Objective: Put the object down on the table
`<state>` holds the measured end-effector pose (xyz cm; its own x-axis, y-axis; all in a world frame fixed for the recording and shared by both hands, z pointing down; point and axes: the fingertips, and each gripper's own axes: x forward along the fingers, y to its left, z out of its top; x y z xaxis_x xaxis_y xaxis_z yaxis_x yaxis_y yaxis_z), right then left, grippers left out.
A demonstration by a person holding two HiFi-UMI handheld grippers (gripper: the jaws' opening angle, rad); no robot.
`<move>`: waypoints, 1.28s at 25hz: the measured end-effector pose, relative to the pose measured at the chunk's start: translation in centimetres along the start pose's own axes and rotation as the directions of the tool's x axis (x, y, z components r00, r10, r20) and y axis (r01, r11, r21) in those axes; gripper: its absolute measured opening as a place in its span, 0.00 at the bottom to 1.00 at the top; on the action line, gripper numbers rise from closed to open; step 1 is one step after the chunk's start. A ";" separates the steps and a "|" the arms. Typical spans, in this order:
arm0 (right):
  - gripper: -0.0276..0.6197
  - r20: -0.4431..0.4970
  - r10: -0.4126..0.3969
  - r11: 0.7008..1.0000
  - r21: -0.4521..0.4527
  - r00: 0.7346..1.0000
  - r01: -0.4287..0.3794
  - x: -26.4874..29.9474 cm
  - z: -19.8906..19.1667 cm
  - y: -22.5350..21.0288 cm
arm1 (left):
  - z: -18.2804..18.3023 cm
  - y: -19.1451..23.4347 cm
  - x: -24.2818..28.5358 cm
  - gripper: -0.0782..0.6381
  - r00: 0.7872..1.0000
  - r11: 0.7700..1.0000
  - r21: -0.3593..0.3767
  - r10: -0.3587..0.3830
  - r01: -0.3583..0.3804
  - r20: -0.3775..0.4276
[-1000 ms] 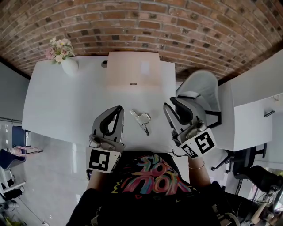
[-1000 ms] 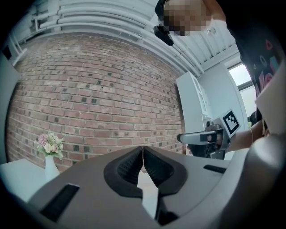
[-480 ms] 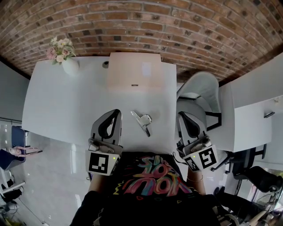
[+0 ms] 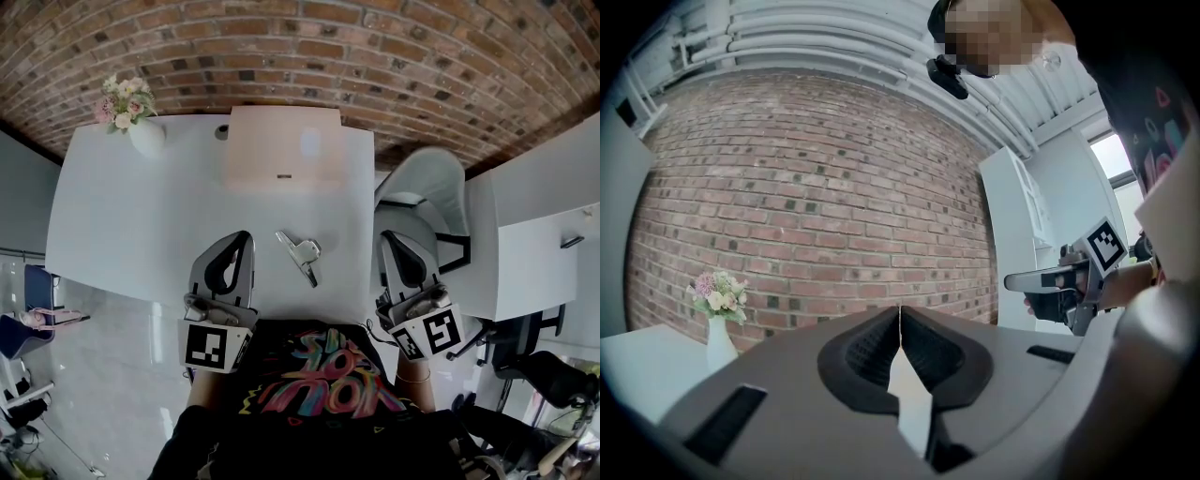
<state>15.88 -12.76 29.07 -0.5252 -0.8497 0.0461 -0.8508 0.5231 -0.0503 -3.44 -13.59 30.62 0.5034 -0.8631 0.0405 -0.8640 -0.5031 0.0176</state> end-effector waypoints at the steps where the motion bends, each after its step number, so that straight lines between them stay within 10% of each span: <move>1: 0.07 -0.003 0.002 1.000 0.001 1.000 -0.002 0.0 -0.1 0.0 | 0.0 0.0 0.0 0.14 1.000 1.000 -0.001 0.001 -0.001 -0.002; 32: 0.07 -0.028 0.022 0.999 0.042 0.999 -0.020 0.7 -1.0 -0.3 | 0.0 0.5 1.0 0.14 0.999 0.998 -0.048 0.032 -0.031 0.006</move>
<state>15.77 -13.48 30.10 -0.5437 -0.8361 0.0725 -0.8384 0.5371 -0.0934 -3.34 -14.70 30.62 0.4757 -0.8789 0.0351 -0.8787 -0.4731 0.0640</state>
